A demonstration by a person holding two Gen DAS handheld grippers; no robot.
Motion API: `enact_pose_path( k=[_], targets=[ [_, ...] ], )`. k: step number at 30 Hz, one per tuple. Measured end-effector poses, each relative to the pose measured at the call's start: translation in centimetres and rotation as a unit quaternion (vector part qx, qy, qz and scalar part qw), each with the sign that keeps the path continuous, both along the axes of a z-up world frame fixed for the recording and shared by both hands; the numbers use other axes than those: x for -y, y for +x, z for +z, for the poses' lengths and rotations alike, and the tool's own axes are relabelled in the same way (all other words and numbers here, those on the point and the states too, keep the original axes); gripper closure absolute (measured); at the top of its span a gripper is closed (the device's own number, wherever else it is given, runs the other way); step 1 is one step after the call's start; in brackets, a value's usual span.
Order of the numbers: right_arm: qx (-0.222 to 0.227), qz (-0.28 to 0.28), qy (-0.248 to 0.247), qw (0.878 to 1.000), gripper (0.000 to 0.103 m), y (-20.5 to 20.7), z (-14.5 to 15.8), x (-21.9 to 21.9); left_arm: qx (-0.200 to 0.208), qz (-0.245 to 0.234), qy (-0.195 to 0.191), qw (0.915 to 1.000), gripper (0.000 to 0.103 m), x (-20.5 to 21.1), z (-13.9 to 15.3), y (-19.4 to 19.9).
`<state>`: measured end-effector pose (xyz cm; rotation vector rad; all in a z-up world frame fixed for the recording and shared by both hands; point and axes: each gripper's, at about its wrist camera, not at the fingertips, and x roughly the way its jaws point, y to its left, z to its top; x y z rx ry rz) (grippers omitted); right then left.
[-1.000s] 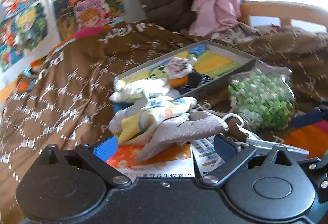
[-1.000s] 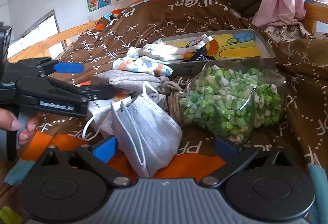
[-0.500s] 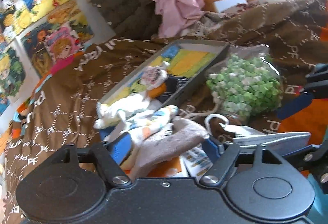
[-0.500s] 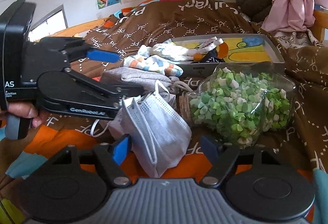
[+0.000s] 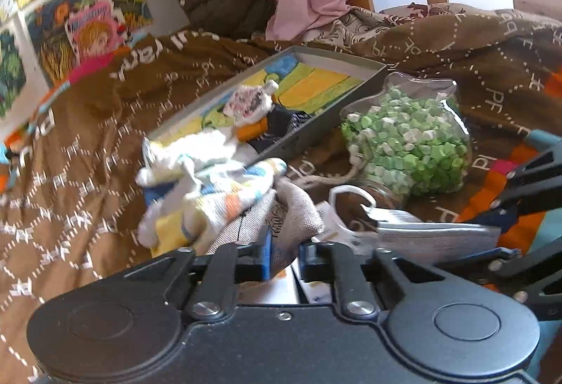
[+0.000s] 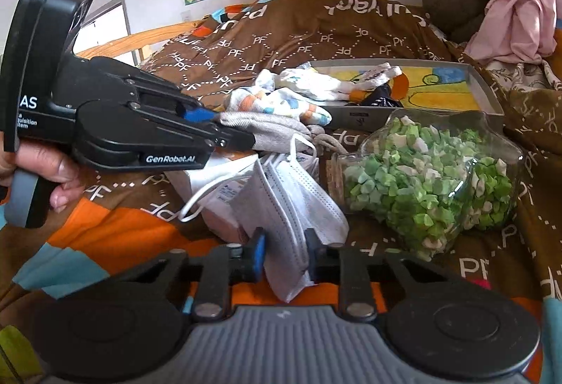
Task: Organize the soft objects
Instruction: 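Carry the grey sock with the left tool while the right tool carries the face mask to the tray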
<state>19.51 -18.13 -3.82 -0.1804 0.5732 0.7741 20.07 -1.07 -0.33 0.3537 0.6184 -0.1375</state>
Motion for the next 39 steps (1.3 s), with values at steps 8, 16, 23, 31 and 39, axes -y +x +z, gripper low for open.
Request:
enact_pose_path(
  k=[8,16,23,31,39],
  targets=[
    [0.042,-0.010,-0.005,0.999,0.097,-0.7,0.8,0.2,-0.026,0.047,-0.096,0.9939,0.097,-0.7,0.8,-1.4],
    [0.080,-0.025,0.003,0.996,0.097,-1.9,2.5,1.0,-0.033,0.088,-0.185,0.9782,0.098,-1.7,2.6,-3.5],
    [0.094,-0.047,0.018,0.994,0.097,-2.5,4.3,1.9,-0.031,0.083,-0.216,0.9723,0.099,-0.8,3.2,-6.1],
    [0.104,-0.070,0.038,0.991,0.097,-2.5,5.6,3.2,-0.005,0.076,-0.241,0.9674,0.099,-0.1,4.0,-7.8],
    [0.113,-0.083,0.063,0.988,0.097,-2.3,6.3,4.2,0.019,0.059,-0.275,0.9595,0.099,0.0,5.0,-8.7]
  ],
)
